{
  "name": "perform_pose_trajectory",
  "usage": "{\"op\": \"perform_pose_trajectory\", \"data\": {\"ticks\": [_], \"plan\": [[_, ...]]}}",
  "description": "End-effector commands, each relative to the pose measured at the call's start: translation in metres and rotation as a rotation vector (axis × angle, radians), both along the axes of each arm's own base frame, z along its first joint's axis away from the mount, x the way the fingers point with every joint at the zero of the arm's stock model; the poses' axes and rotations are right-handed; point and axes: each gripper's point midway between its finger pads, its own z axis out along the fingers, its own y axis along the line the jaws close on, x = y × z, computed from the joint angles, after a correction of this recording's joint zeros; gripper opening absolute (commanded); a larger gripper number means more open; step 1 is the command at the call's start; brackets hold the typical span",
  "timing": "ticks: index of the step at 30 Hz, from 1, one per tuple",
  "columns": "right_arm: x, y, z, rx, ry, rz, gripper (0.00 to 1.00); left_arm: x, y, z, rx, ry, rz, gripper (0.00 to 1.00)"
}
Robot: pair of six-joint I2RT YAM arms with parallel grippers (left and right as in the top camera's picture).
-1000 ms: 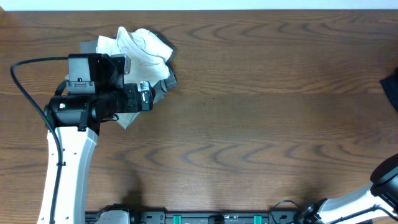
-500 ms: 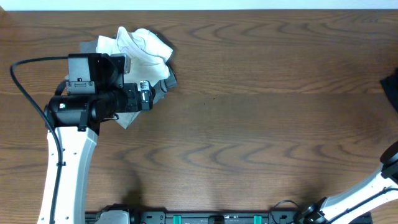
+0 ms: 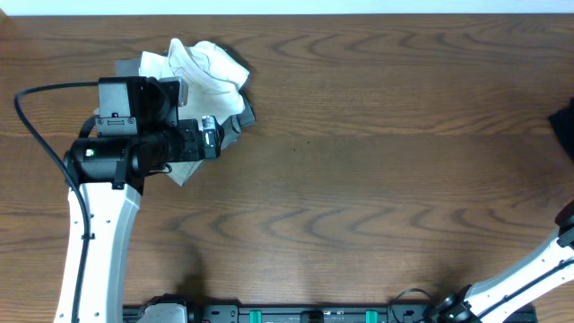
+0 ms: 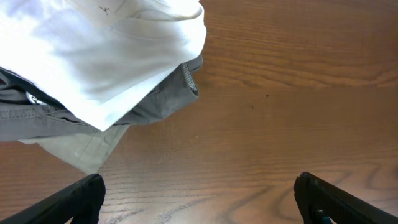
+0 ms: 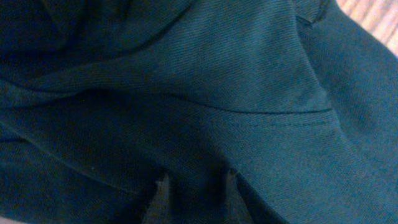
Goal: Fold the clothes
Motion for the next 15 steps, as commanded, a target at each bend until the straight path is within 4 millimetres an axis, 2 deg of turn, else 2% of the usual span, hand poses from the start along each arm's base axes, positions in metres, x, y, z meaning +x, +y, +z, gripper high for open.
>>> {"op": "perform_pose_trajectory", "data": {"ticks": [1, 4, 7, 13, 15], "plan": [[-0.002, -0.004, 0.004, 0.0, 0.003, 0.0, 0.01, 0.002, -0.004, 0.01, -0.013, -0.023, -0.01, 0.98], [0.013, 0.013, 0.001, 0.067, -0.047, 0.075, 0.01, 0.002, -0.004, 0.009, -0.013, -0.022, -0.01, 0.98], [0.034, 0.037, -0.001, 0.138, -0.101, 0.167, 0.01, 0.002, -0.004, 0.009, -0.013, -0.021, -0.01, 0.99], [0.054, 0.06, 0.001, 0.138, -0.093, 0.265, 0.01, -0.002, -0.004, 0.007, -0.013, -0.001, -0.01, 0.99], [0.065, 0.077, 0.001, 0.182, -0.125, 0.35, 0.01, -0.003, -0.003, 0.006, -0.013, 0.004, -0.01, 0.99]]}}
